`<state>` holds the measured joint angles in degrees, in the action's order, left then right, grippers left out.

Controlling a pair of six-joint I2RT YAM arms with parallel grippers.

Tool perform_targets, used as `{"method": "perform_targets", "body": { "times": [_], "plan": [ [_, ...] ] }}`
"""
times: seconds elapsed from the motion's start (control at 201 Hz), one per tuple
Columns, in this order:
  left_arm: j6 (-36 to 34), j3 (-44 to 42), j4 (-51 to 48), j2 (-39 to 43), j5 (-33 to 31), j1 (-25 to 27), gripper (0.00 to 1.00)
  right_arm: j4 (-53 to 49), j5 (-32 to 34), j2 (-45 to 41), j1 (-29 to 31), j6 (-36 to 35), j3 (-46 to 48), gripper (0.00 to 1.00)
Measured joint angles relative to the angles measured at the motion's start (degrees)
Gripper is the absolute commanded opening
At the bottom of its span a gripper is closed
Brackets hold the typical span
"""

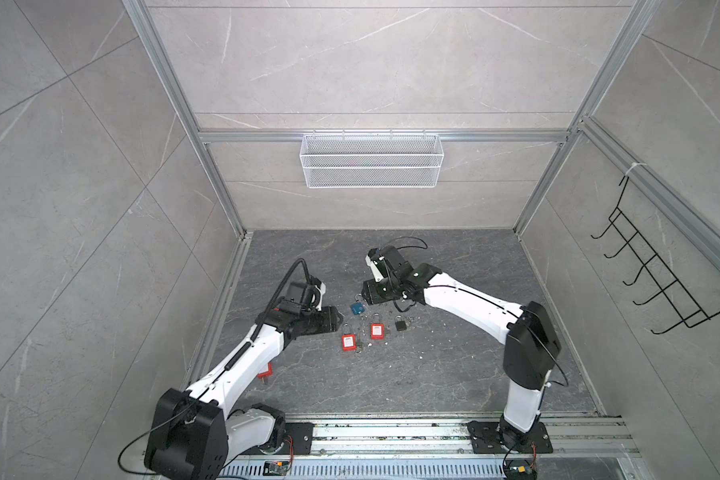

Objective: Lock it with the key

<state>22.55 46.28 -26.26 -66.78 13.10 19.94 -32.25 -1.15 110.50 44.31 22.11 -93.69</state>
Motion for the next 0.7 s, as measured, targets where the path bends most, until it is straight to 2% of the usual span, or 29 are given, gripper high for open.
{"method": "perform_targets", "body": {
  "times": [0.279,0.563,0.697],
  "plan": [
    [-6.2,2.4,-6.1,4.3,-5.1,-2.5,0.59,-7.7,3.4,14.9,0.6,-1.4,-14.5,0.54],
    [-7.9,1.0,-7.6,4.8,-6.2,-2.6,0.59,-14.6,3.3,25.1,1.4,-2.5,-27.1,0.56],
    [-8.1,0.3,-8.0,5.3,-6.8,-2.6,0.59,-17.3,3.1,28.0,1.6,-2.6,-29.9,0.58]
  ]
}}
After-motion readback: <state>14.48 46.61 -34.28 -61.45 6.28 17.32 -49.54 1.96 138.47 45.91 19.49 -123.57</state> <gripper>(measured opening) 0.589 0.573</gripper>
